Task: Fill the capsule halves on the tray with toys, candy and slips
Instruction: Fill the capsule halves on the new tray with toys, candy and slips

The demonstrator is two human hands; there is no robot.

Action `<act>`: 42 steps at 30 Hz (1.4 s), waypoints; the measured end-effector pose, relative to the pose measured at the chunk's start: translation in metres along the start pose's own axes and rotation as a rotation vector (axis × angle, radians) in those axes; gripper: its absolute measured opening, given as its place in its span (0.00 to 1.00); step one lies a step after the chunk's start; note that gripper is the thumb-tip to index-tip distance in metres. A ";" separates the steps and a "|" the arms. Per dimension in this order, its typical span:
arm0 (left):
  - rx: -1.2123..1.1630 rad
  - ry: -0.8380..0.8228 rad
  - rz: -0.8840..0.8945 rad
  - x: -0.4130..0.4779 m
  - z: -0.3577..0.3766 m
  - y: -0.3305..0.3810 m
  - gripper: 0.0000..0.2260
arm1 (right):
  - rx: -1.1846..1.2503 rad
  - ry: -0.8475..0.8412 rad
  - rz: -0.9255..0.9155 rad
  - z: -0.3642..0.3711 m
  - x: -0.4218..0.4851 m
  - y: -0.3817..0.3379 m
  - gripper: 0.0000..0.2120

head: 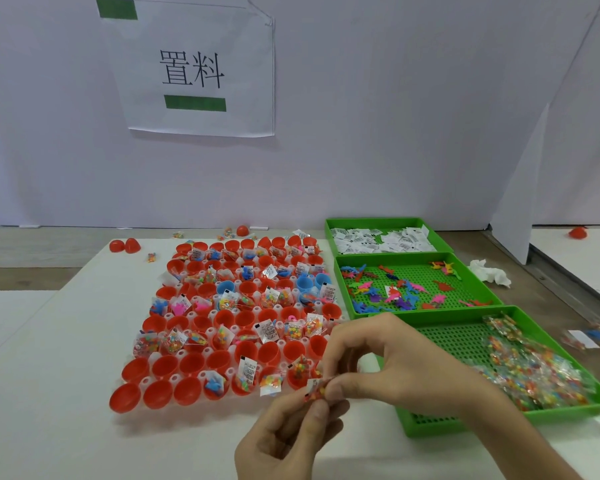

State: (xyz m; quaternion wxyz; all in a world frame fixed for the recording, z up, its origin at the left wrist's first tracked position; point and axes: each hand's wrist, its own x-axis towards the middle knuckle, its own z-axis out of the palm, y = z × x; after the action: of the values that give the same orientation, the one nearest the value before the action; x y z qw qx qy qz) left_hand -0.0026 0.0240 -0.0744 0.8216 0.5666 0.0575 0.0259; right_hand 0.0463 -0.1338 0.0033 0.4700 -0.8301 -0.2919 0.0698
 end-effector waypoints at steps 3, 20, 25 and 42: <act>-0.013 0.030 0.027 -0.001 0.001 -0.002 0.10 | 0.015 0.029 -0.018 0.004 0.002 0.000 0.03; -0.383 0.192 -0.082 0.002 -0.002 0.005 0.35 | 0.106 0.303 -0.165 0.048 0.012 0.005 0.05; -0.473 0.198 -0.065 -0.002 -0.003 0.007 0.08 | 0.025 0.267 -0.175 0.048 0.022 -0.004 0.04; -0.424 0.774 -0.038 0.019 -0.028 0.001 0.22 | -0.451 -0.100 0.014 0.098 0.120 -0.037 0.02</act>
State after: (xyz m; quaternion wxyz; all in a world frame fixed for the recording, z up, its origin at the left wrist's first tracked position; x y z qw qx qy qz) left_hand 0.0131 0.0525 -0.0842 0.8380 0.3328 0.3647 0.2323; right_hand 0.0911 0.0194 -0.0010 0.2572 -0.9116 -0.3171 0.0472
